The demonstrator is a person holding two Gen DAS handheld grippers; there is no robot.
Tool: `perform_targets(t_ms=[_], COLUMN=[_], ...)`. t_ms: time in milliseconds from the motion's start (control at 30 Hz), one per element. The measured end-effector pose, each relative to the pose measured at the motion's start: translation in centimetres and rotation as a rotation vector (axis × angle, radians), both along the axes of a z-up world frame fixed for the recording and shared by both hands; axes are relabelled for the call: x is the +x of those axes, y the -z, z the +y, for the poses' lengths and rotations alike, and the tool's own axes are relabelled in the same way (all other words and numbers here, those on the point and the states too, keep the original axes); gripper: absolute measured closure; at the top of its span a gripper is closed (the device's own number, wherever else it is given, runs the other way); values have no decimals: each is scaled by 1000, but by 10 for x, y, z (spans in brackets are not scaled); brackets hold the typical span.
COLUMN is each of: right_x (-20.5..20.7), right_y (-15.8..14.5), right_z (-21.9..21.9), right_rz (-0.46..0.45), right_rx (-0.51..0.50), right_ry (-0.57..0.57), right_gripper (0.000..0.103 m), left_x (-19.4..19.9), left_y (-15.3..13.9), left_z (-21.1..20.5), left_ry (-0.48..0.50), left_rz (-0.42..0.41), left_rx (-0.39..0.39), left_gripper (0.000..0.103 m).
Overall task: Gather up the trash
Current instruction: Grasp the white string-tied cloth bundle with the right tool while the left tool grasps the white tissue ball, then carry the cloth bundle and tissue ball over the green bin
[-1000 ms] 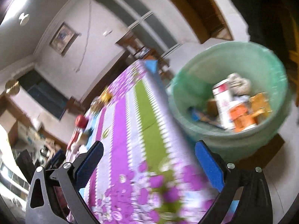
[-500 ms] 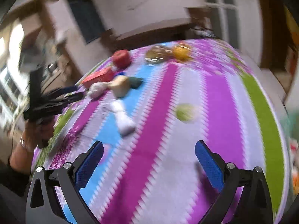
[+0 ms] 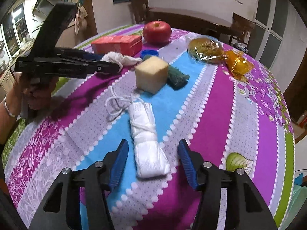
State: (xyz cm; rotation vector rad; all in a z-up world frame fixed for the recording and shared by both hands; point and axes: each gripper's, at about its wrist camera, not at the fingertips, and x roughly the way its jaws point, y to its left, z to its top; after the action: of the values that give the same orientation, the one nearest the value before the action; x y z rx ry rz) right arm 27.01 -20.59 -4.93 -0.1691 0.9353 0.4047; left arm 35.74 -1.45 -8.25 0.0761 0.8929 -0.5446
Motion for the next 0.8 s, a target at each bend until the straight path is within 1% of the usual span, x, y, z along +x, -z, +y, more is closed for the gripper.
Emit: perform_targets(t_ms=[33,67,100,133,167,233,300,367,467,600,633,700,800], right_x=[0,-2,-3,-5,-5,-10,-20,-27,-42,-71,-76,-88,-106], right_y=[1,1,0,-1,-1,-2,-5,-8,-15,-23,-24,-27,-33], right_z=[1,2,4,6,8,8,3,-2,-14,-29,-31,-35,-46], right_rz=[-4,-7,-10,-13,-14,-19,-17,-12,-16,-27,-34,-60,-72], right_rx=[-2,-1,-2,-4,-3,5,52,84,113,131,124,80,113], right_ry=[-1,-5,-6,-2,2,27,52,81,137,191,201,221,238], right_gripper=[52,58,67,73,75,75,76,76,76,76,76,76,75], left_x=[2,4,3,2,0,-8,-15,-29,-54,-90,-98,-115,-136], left_y=[0,0,0,-1,-2,-5,-10,-18,-30,-44,-46,-51,-56], left_z=[2,4,5,4,2,-3,-8,-14,-18,-21,-23,-27,-38], left_ry=[-4,-8,-13,-16,-20,-30,-36,-39,-79,-144,-157,-182,-234], left_rz=[12,17,15,7,-8,-45,-69,-104,-151,-208,-221,-247,-306], left_rx=[-21,-35,-41,-34,-19,27,75,120,181,214,219,228,275], left_gripper=[67,69,69,70,71,71,71,71,71,71,71,71,71])
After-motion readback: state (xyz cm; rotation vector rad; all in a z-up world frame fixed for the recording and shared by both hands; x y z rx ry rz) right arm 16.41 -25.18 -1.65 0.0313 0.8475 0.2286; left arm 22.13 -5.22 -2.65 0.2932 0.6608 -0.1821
